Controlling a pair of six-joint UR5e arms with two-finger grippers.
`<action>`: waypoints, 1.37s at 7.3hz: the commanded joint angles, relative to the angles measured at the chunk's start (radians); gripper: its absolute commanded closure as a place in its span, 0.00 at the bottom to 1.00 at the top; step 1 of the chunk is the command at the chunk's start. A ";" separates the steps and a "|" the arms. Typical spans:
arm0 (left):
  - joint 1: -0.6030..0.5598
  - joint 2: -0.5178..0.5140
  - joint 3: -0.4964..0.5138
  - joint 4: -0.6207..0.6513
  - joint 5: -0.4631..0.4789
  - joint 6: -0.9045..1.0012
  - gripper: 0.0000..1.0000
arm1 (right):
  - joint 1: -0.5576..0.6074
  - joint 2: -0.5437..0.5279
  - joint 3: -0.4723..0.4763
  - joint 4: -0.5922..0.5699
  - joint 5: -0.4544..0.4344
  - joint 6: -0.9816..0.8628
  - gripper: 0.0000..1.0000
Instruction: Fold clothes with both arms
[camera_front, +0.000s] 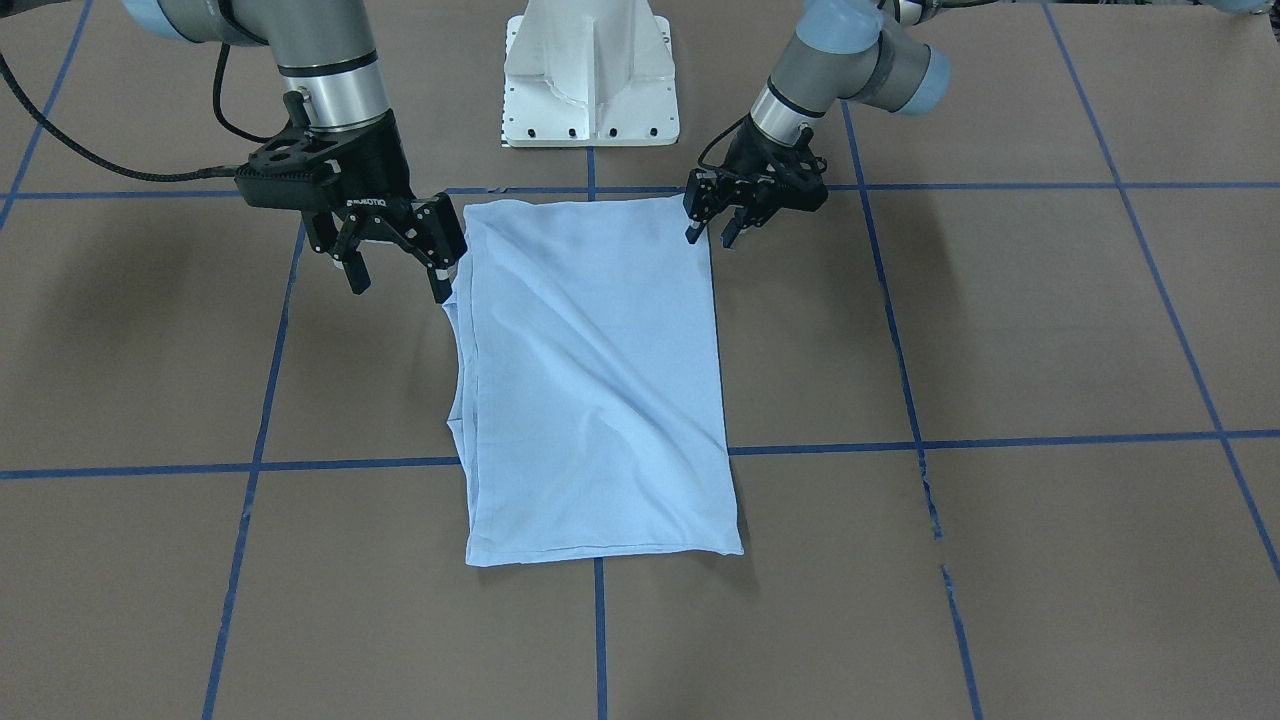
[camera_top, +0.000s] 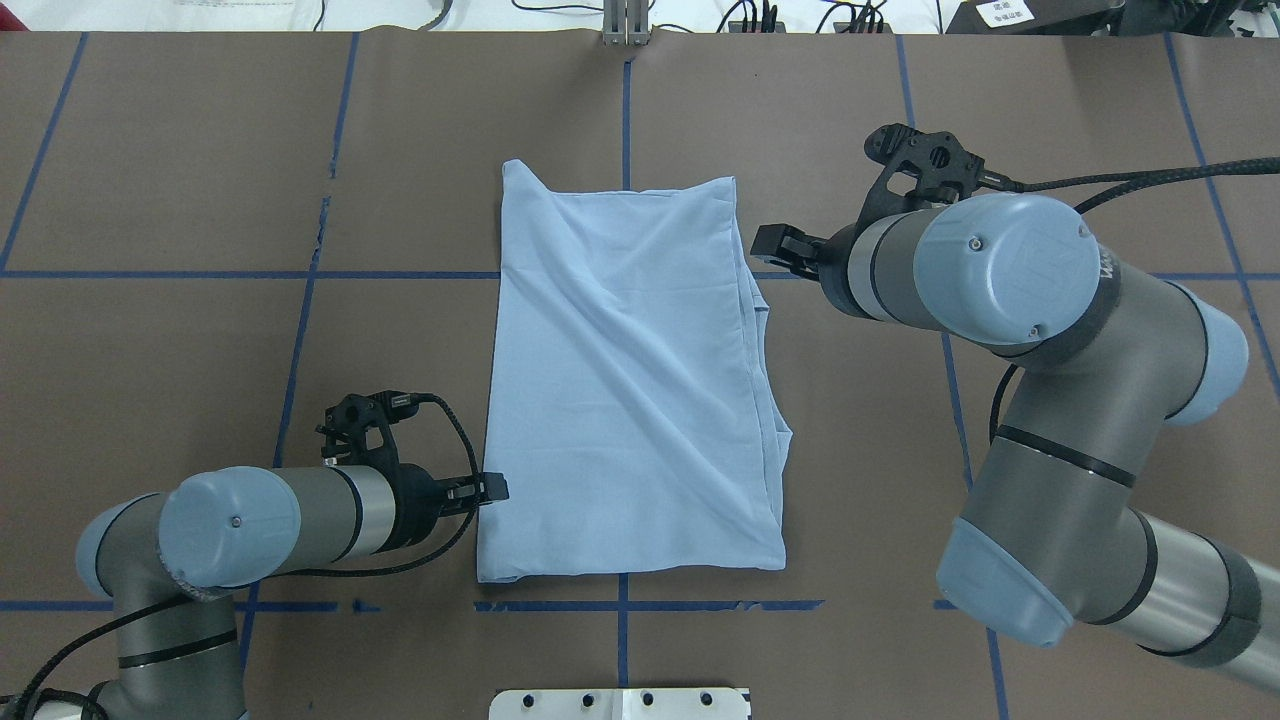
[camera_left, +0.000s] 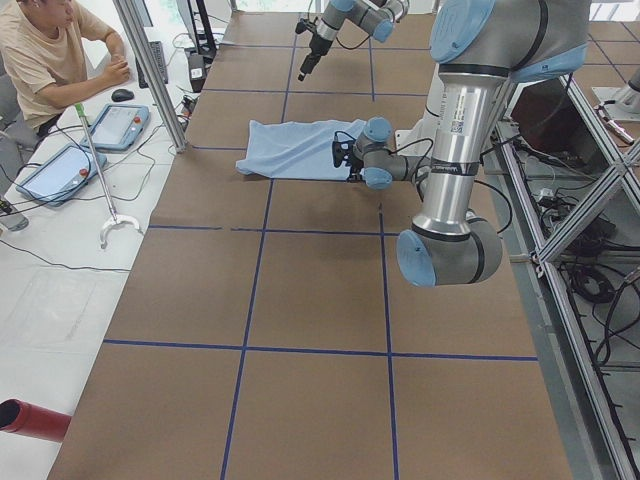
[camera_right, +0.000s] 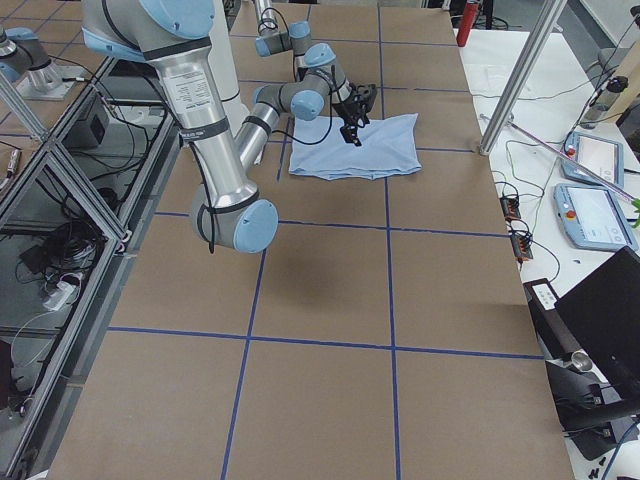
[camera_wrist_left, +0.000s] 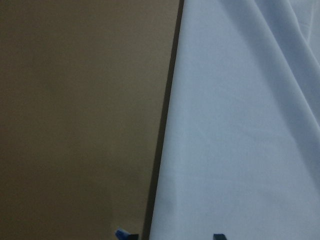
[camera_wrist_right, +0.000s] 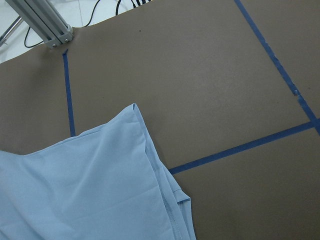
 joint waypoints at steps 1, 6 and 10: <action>0.036 -0.015 -0.004 0.048 0.000 -0.025 0.38 | 0.001 -0.001 -0.002 0.000 -0.001 0.001 0.00; 0.064 -0.013 -0.004 0.050 0.000 -0.028 0.46 | 0.000 -0.001 0.000 0.000 -0.001 0.001 0.00; 0.085 -0.006 -0.036 0.085 0.011 -0.082 1.00 | 0.001 -0.003 0.000 0.000 -0.001 0.003 0.00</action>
